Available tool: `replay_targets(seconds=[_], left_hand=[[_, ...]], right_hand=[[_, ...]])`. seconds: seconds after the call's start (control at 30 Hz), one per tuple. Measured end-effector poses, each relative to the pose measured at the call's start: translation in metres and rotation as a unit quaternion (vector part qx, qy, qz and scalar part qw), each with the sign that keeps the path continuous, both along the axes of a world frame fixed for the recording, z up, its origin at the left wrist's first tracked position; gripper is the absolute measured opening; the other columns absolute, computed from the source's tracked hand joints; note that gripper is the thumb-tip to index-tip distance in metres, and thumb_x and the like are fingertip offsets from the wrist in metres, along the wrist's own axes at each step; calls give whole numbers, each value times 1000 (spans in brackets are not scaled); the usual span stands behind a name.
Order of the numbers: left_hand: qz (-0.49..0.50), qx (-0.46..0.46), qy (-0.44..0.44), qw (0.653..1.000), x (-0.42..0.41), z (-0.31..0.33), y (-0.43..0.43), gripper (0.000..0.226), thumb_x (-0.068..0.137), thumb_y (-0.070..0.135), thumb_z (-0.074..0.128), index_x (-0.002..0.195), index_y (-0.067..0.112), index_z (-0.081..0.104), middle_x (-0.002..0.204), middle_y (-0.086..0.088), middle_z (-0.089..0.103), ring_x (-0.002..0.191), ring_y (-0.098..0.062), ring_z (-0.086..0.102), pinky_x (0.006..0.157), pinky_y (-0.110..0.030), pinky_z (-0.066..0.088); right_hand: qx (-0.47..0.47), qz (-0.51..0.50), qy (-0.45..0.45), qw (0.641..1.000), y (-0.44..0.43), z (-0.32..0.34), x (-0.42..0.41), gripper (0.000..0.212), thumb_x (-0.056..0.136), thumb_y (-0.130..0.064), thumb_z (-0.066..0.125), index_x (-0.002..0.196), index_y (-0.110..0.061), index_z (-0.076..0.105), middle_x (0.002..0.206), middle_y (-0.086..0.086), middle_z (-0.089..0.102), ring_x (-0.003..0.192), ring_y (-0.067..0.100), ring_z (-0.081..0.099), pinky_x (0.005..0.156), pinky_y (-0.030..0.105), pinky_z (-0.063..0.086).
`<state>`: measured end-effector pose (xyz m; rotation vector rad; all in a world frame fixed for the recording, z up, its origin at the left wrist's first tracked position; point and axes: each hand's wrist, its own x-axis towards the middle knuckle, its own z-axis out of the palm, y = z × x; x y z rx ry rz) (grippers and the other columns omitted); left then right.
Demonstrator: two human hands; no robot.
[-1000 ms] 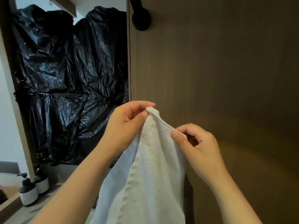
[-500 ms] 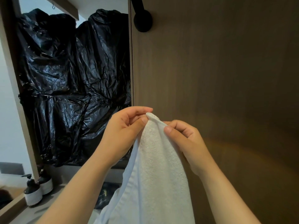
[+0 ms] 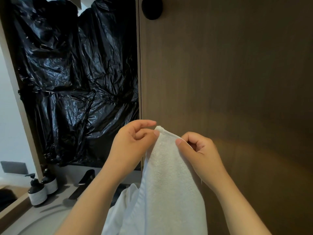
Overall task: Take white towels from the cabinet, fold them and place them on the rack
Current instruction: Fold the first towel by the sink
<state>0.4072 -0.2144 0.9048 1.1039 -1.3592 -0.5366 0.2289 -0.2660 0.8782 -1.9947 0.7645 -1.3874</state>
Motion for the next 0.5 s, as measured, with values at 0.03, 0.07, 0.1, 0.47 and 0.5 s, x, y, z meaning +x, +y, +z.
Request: replay_targets(seconds=[0.03,0.07,0.1,0.47,0.5], left_hand=[[1,5,-3,1000,-1,-2,1,20,85,25,70,105,25,70,88,-6,75,87,-15,71,88,-35,53],[5,5,-6,1000,-1,-4,2,19,84,27,70,103,24,72,87,-2,76,87,-14,72,89,-36,54],[12,3,-10,1000,-2,-5,2,16,84,29,70,99,24,74,86,2,76,85,-12,72,87,-37,56],[71,3,21,997,15,-5,-19,15,91,26,63,95,16,74,90,-4,74,89,-27,69,90,-53,53],[81,3,16,997,18,-4,-23,16,92,25,63,96,15,74,91,-4,74,90,-26,69,90,-52,53]], right_hand=[[-1,0,-1,1000,0,-1,1,26,94,-24,59,68,-22,62,63,-7,58,59,3,51,55,14,44],[-2,2,-1,1000,1,-2,1,26,94,-24,59,68,-23,62,63,-9,57,58,2,51,56,14,44],[-4,3,0,1000,1,-2,2,27,95,-24,59,68,-23,61,63,-10,57,58,2,51,56,13,44],[21,4,80,997,-4,-23,-9,34,86,-55,49,64,-31,60,61,-13,57,55,1,52,52,8,40],[24,3,87,996,-5,-28,-13,33,86,-55,49,63,-35,60,61,-15,57,55,0,52,52,8,39]])
